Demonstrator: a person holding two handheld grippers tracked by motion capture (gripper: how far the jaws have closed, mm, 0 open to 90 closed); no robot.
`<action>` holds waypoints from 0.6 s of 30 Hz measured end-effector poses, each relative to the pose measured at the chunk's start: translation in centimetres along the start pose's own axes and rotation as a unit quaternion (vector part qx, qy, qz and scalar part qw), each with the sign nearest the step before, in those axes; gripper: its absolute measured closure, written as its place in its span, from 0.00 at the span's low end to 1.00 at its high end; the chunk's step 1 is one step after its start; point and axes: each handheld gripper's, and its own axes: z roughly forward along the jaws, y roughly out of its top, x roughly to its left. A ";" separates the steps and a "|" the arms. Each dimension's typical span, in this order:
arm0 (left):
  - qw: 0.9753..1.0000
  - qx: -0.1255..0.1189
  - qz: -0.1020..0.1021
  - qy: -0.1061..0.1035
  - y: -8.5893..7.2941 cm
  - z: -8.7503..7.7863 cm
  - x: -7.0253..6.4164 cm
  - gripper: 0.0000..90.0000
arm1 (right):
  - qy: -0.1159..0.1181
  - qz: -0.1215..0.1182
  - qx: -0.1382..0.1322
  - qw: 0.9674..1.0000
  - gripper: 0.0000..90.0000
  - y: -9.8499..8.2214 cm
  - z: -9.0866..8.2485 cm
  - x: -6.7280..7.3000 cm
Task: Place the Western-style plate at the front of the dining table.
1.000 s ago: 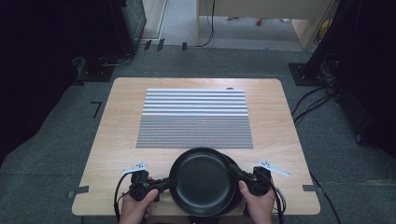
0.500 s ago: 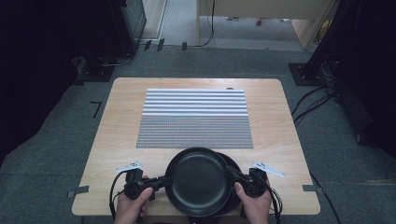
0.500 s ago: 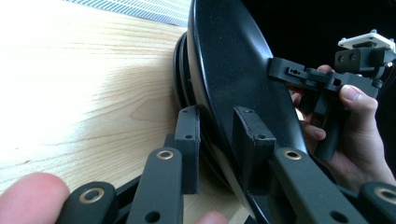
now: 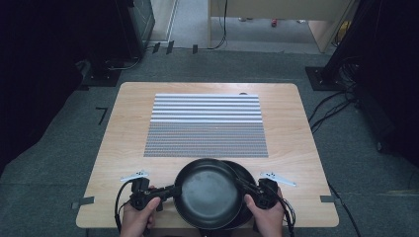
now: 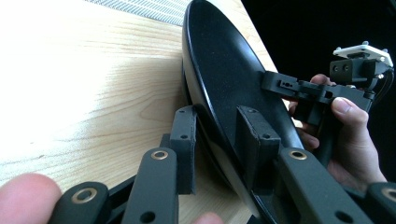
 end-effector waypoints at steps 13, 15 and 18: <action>1.000 -0.007 0.006 0.001 0.0 0.1 -0.2 0.76 | -0.005 0.008 0.028 1.000 0.87 0.2 0.1 -0.2; 1.000 -0.007 0.007 0.002 0.0 0.1 -0.2 0.76 | -0.008 0.008 0.031 0.999 0.86 0.2 0.1 -0.1; 1.000 -0.009 0.007 0.002 0.0 0.1 -0.3 0.76 | -0.012 0.004 0.034 0.999 0.86 0.2 0.1 0.0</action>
